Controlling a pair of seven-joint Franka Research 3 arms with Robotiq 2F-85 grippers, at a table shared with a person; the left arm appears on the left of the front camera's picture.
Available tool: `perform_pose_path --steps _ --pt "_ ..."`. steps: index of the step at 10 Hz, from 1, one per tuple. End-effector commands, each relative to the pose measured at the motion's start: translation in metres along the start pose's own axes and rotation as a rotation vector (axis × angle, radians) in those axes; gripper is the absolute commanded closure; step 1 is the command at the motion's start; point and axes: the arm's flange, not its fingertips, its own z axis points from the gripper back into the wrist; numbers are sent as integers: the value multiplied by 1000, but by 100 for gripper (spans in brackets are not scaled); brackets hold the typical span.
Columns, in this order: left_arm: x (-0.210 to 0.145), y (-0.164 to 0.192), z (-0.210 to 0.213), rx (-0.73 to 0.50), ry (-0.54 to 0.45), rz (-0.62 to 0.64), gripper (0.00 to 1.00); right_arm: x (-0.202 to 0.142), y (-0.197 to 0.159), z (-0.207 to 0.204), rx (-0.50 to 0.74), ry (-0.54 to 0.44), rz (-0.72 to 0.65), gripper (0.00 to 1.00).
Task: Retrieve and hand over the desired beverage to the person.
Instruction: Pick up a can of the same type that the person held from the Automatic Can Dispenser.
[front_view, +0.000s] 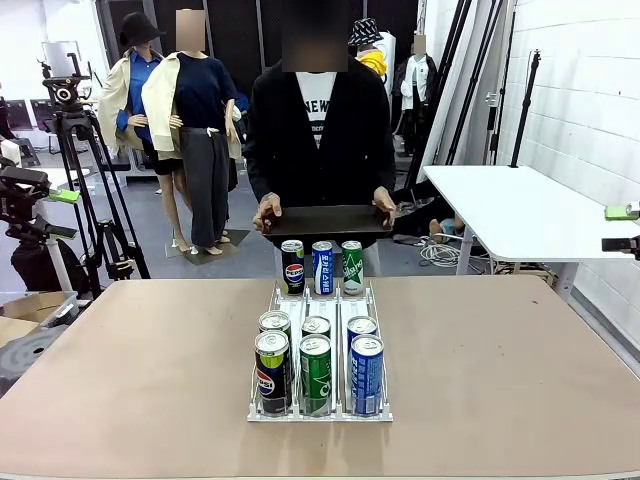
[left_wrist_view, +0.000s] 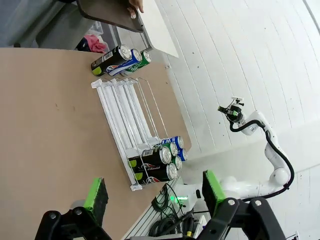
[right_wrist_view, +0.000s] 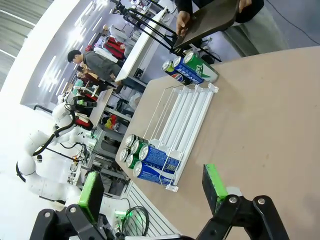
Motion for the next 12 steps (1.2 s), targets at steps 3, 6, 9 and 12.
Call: perform_pose_path --steps 3,6,9,12 --pt "0 -1 0 0 -1 11 0 0 -1 0 -2 2 -7 0" --pt "0 -1 0 0 -1 11 0 0 -1 0 -2 2 -7 0" --pt "0 -1 0 0 -1 11 0 0 -1 0 -2 2 -7 0" --pt "0 -1 0 0 -1 11 0 0 -1 0 -2 2 -7 0"
